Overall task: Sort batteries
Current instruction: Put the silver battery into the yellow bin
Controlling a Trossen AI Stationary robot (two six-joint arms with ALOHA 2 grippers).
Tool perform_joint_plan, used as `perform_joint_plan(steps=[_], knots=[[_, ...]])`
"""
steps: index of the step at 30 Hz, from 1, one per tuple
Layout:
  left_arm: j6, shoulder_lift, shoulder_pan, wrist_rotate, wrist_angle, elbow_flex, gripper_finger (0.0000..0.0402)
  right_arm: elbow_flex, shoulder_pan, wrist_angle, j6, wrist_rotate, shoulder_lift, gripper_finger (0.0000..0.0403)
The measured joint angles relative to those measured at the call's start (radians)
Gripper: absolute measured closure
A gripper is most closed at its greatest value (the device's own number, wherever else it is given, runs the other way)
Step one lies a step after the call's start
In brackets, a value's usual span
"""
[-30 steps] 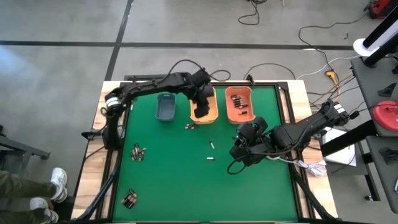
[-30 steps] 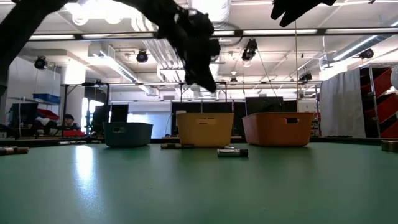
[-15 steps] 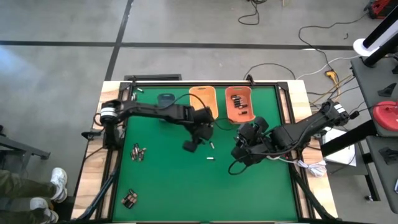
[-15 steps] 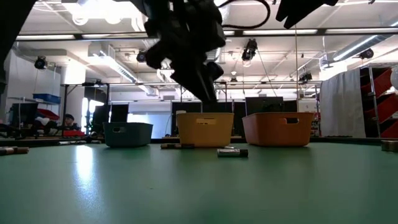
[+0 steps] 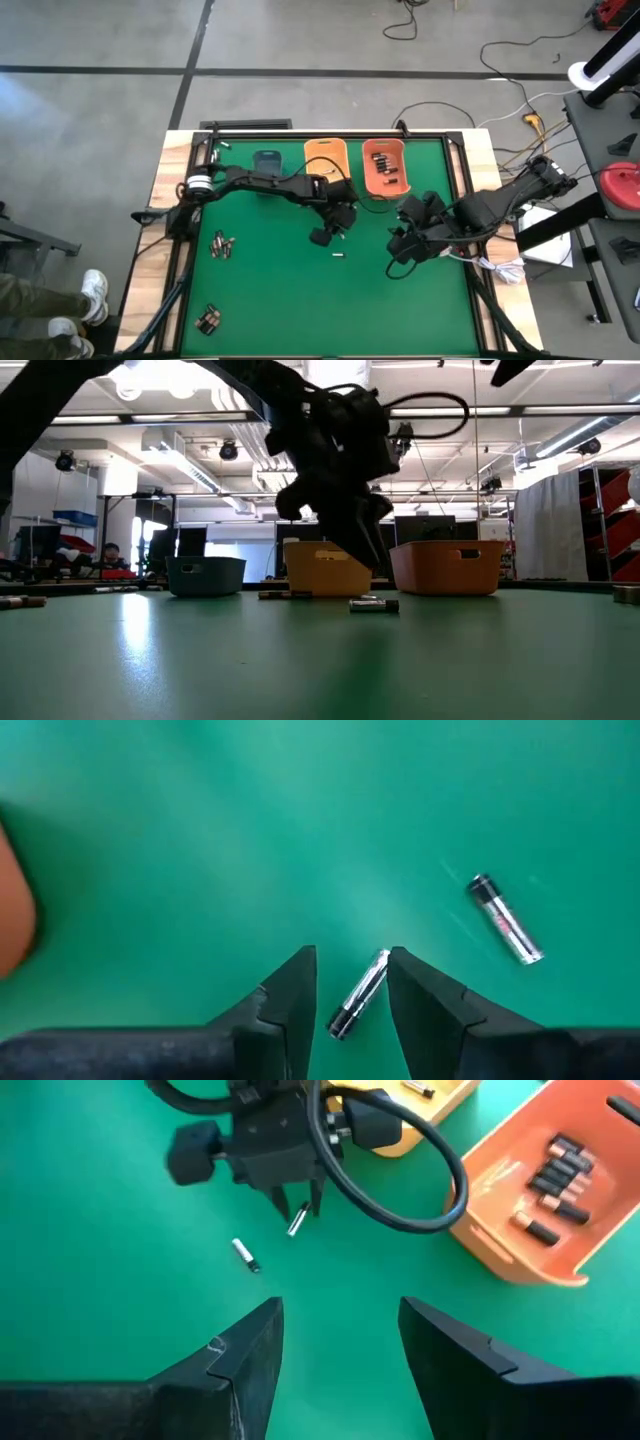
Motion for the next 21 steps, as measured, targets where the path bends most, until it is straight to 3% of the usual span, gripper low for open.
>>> perform_joint_plan(steps=[8, 17, 21], knots=[[0.086, 0.046, 0.005, 0.005, -0.083, 0.018, 0.0296, 0.0, 0.02, -0.042, 0.043, 0.008, -0.058, 0.0208], [0.027, 0.1, 0.007, -0.002, -0.037, 0.017, 0.0297, 0.0, 0.02, -0.067, 0.04, 0.035, -0.07, 0.0208], [0.012, 0.114, 0.007, -0.002, -0.054, 0.021, 0.032, 0.0, 0.02, -0.08, 0.033, 0.037, -0.07, 0.0208]])
